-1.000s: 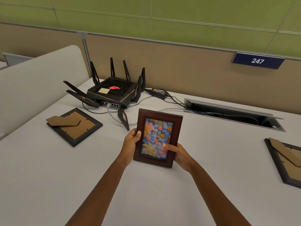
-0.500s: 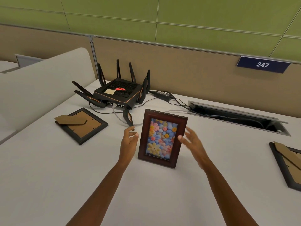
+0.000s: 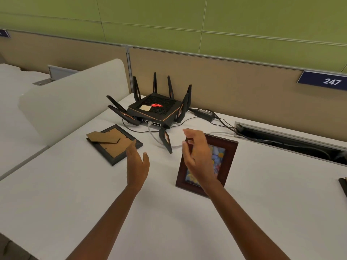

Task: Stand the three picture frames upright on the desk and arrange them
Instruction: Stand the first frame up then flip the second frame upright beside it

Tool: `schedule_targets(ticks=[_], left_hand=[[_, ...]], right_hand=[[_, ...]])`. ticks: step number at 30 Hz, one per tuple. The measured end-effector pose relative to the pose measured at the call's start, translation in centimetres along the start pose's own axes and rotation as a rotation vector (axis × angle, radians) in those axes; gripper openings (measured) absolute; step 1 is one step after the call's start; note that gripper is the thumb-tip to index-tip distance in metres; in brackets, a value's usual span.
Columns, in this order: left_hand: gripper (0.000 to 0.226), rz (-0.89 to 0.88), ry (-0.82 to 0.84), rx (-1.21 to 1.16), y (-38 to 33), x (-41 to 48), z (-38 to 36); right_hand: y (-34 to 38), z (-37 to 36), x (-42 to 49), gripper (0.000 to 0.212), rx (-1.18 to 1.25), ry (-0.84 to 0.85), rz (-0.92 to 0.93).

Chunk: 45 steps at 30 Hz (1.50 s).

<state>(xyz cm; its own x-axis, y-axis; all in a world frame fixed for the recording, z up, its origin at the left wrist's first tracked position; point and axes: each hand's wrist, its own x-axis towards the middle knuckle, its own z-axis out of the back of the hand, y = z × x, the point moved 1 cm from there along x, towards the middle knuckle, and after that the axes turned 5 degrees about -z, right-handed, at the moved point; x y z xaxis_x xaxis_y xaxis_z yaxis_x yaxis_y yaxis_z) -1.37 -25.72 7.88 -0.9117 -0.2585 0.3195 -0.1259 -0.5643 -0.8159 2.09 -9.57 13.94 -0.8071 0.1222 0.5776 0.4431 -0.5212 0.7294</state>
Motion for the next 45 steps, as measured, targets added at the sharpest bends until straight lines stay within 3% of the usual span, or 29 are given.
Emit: schedule_targets(ticks=[6, 11, 14, 22, 30, 33, 39, 41, 45], left_hand=[[0.057, 0.241, 0.023, 0.082, 3.9, 2.6, 2.5], [0.061, 0.505, 0.008, -0.007, 6.0, 4.4, 3.8], [0.059, 0.614, 0.021, -0.088, 6.9, 5.1, 4.0], [0.057, 0.656, 0.021, -0.187, 8.4, 6.8, 4.3], [0.045, 0.761, -0.132, -0.281, 9.4, 8.3, 5.2], [0.043, 0.832, -0.165, -0.342, 10.4, 8.8, 5.6], [0.009, 0.891, -0.157, -0.612, 9.7, 8.6, 6.8], [0.011, 0.886, -0.154, -0.720, 9.3, 8.9, 7.4], [0.037, 0.892, -0.179, -0.897, 8.3, 9.1, 8.5]], right_hand=[[-2.2, -8.6, 0.7, 0.051, -0.084, 0.433, -0.374], [-3.9, -14.1, 1.8, 0.055, -0.204, 0.701, -0.501], [-4.3, -16.7, 3.0, 0.057, -0.224, 0.771, -0.573], [-4.4, -20.6, 5.7, 0.048, -0.239, 0.817, -0.705], [-5.0, -21.3, 6.6, 0.043, -0.156, 0.672, -0.797], [-5.4, -21.3, 6.4, 0.019, -0.112, 0.645, -0.838], [-4.4, -19.7, 6.5, 0.028, 0.131, 0.478, -0.927], [-4.1, -19.5, 6.9, 0.031, 0.184, 0.454, -0.926], [-3.7, -18.8, 7.2, 0.033, 0.290, 0.406, -0.913]])
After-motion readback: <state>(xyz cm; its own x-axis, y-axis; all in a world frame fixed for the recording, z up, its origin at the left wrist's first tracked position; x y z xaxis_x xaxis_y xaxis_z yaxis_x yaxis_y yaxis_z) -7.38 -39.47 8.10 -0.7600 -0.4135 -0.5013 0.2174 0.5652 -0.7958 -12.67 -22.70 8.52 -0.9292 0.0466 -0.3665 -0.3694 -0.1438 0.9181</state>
